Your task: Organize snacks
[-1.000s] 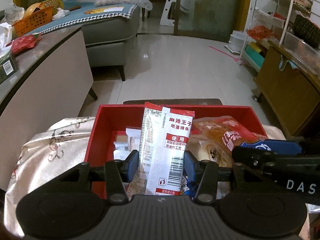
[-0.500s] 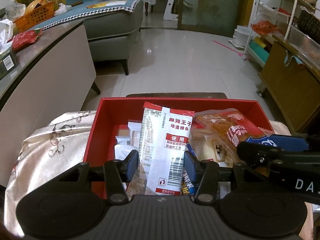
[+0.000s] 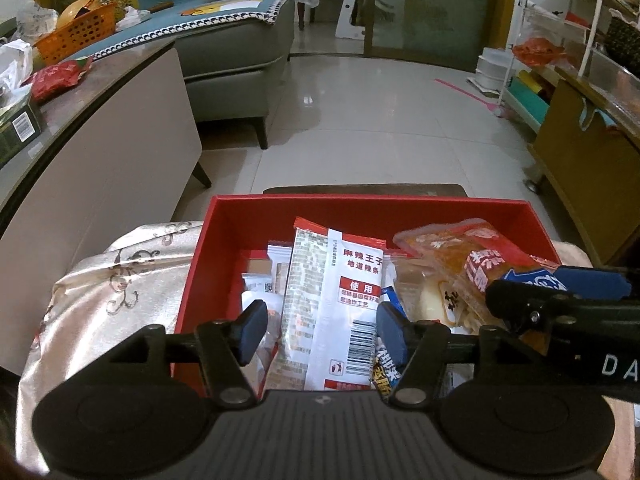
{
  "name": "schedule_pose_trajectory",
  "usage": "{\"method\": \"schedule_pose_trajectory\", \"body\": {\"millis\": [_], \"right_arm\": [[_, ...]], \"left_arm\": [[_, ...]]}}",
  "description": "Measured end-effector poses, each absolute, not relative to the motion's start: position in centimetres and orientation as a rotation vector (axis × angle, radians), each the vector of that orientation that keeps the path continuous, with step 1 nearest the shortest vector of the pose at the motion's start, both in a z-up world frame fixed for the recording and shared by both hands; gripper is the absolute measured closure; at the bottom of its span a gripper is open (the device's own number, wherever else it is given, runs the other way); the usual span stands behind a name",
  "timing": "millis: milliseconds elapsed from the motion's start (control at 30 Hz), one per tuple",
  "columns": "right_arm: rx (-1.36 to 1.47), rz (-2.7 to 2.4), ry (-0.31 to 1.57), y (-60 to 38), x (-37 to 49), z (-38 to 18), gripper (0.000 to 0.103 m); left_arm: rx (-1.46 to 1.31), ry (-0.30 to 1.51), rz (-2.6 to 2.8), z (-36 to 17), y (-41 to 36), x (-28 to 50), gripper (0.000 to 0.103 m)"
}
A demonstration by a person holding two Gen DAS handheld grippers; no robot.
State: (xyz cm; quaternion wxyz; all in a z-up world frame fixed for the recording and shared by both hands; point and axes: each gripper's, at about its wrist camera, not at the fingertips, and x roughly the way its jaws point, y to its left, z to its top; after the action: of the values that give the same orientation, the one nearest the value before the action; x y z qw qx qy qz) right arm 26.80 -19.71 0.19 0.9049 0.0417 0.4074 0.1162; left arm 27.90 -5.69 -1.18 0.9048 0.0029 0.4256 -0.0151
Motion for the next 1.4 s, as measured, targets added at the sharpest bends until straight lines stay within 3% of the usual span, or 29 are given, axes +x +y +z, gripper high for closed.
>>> {"method": "schedule_pose_trajectory", "body": {"millis": [1033,1133,1400], "right_arm": [[0.113,0.194,0.812,-20.6,22.1,2.7,0.023],[0.117,0.184,0.813,-20.8,21.1,2.8,0.023],[0.12,0.185,0.812,-20.4,18.9,3.0,0.022]], "left_arm": [[-0.027,0.839,-0.041,1.8,-5.0,23.2,0.043],[-0.019,0.834,-0.048,2.1,-5.0,22.4,0.036],[-0.006,0.815,-0.052,2.7,-4.8,20.2,0.034]]}}
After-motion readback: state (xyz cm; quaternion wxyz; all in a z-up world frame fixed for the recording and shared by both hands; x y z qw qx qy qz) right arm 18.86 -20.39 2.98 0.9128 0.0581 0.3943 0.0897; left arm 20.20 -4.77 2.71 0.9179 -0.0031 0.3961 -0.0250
